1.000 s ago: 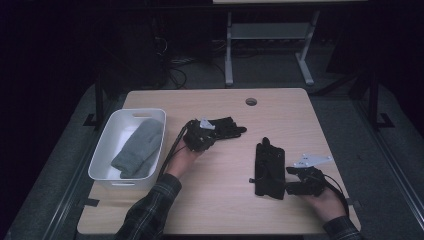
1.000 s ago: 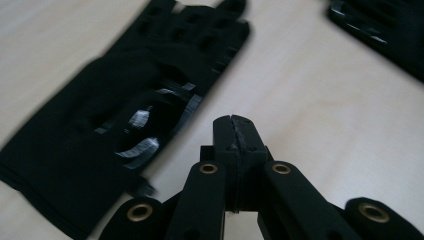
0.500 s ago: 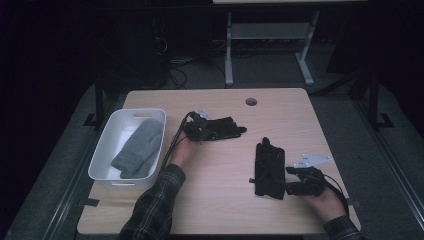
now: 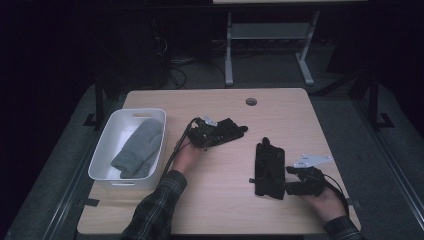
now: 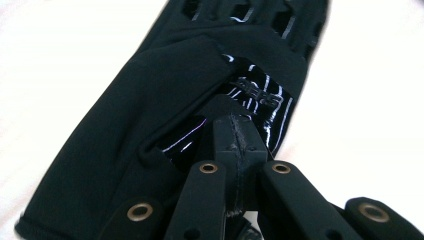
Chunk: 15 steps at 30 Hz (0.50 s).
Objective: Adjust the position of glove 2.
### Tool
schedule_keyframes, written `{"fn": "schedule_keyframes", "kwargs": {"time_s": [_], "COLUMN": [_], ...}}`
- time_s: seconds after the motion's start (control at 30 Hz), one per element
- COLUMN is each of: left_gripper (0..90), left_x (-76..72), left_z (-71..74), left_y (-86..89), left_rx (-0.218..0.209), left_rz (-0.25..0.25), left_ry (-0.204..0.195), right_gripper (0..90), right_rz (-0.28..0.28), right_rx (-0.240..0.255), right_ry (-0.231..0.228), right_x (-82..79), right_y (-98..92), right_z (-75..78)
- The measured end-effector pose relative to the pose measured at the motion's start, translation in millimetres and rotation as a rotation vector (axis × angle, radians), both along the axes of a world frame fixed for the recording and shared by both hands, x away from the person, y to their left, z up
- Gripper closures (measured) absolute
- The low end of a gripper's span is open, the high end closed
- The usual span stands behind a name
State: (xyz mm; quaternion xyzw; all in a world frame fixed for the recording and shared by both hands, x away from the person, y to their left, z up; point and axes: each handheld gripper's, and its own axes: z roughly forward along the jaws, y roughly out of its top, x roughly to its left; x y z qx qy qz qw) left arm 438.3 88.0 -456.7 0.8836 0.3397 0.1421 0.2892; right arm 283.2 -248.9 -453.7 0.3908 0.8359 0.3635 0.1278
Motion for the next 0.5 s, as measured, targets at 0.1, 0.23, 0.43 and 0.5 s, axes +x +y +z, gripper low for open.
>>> {"fn": "schedule_keyframes", "kwargs": {"time_s": [0.1,0.23,0.43,0.5], "left_gripper": [90.0,89.9,89.9,89.9], "left_x": [-8.6,-19.2,-35.6,-42.1], "left_z": [0.4,1.0,2.0,1.5], "left_y": [-1.6,-1.0,-2.2,-4.1], "left_rx": [-0.008,-0.027,-0.051,-0.065], "left_rz": [-0.010,-0.022,-0.060,-0.068], "left_ry": [0.010,0.045,0.093,0.102], "right_gripper": [34.3,34.3,34.2,34.3], "right_rz": [0.000,-0.003,0.004,0.004], "right_rx": [0.000,0.003,-0.004,-0.004], "right_ry": [-0.001,0.001,0.001,0.001], "right_x": [0.4,1.3,1.9,2.0], "right_y": [-0.8,-0.8,-0.2,-0.2], "right_z": [0.2,-0.3,-0.9,-1.0]}}
